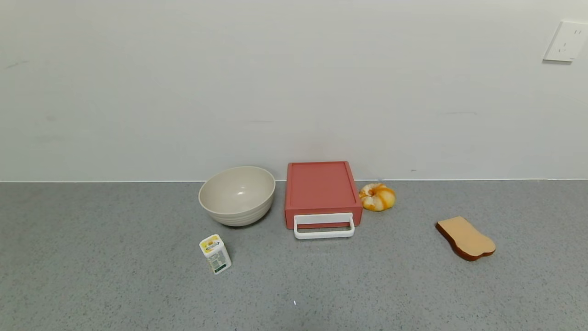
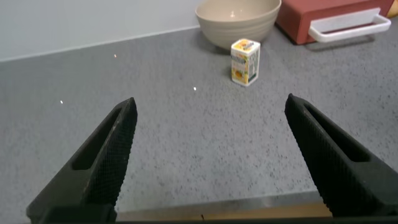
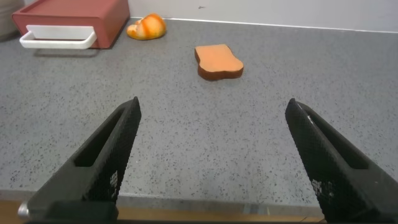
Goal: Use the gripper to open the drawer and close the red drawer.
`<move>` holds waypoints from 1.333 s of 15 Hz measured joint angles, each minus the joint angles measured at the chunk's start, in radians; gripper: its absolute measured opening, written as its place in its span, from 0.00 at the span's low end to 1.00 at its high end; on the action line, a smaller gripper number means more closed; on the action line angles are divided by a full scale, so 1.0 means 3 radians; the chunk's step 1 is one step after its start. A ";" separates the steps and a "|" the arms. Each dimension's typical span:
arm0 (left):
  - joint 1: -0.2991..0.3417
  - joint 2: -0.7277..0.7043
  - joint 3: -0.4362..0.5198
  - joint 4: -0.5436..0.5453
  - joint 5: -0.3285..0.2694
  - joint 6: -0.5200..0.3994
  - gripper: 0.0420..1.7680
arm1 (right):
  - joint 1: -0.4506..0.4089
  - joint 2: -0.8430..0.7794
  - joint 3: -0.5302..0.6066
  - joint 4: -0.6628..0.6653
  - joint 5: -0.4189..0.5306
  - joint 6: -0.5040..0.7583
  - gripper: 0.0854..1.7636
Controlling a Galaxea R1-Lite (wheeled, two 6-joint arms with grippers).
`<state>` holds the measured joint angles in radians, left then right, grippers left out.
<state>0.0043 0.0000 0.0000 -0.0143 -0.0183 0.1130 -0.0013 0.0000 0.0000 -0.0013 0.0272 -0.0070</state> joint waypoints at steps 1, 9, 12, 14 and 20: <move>0.0000 0.0000 0.0000 0.0046 0.0001 -0.0037 0.97 | 0.0000 0.0000 0.0000 0.0000 0.0000 0.0000 0.97; 0.0000 -0.0001 -0.0001 0.0068 0.0055 -0.0286 0.97 | 0.0000 0.0000 0.0000 0.0000 0.0000 -0.0001 0.97; -0.0001 -0.0001 -0.0001 0.0068 0.0057 -0.0285 0.97 | 0.0000 0.0000 0.0000 0.0000 0.0000 -0.0001 0.97; 0.0000 -0.0001 0.0000 0.0068 0.0057 -0.0286 0.97 | 0.0000 0.0000 0.0000 0.0000 -0.0001 0.0000 0.97; 0.0000 -0.0001 0.0000 0.0068 0.0055 -0.0286 0.97 | 0.0001 0.0000 0.0000 0.0000 -0.0001 -0.0001 0.97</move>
<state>0.0043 -0.0004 0.0000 0.0062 -0.0017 0.0272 -0.0009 0.0000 0.0000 -0.0013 0.0268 -0.0072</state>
